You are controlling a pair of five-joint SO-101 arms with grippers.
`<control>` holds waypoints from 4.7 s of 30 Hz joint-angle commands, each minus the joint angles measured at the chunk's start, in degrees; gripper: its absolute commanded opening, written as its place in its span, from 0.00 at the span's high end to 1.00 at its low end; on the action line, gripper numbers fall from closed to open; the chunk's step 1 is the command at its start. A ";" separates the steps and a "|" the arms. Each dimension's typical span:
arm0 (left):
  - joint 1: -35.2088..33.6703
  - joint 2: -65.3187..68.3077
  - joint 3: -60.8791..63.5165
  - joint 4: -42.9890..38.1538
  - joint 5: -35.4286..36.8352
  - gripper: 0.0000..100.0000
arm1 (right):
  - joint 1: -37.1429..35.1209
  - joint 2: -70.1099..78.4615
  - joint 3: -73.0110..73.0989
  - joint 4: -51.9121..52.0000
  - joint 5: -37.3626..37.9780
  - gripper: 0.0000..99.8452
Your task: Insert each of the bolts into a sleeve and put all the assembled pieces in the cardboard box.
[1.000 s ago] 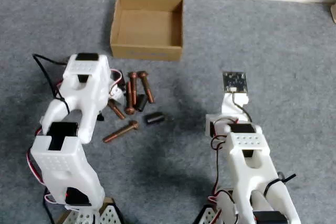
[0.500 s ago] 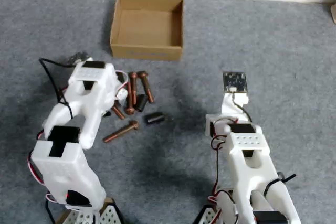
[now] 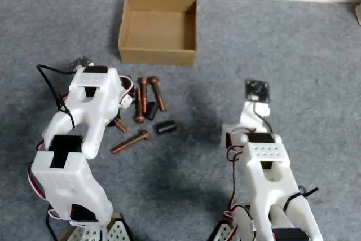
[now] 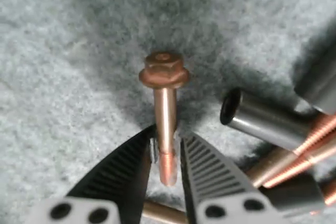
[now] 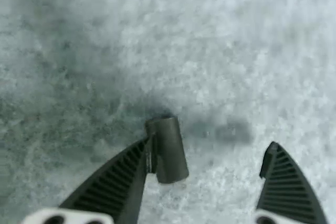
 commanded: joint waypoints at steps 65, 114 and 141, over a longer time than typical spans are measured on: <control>-1.19 -0.48 -0.75 -0.44 0.00 0.99 | -2.33 11.03 -7.96 -1.10 9.23 1.00; 29.32 -44.00 -24.84 12.92 -46.33 1.00 | -22.81 -73.54 28.35 -9.54 13.01 1.00; 35.12 -105.01 62.02 -55.21 -20.22 0.99 | -18.59 -73.54 29.23 -9.54 10.02 1.00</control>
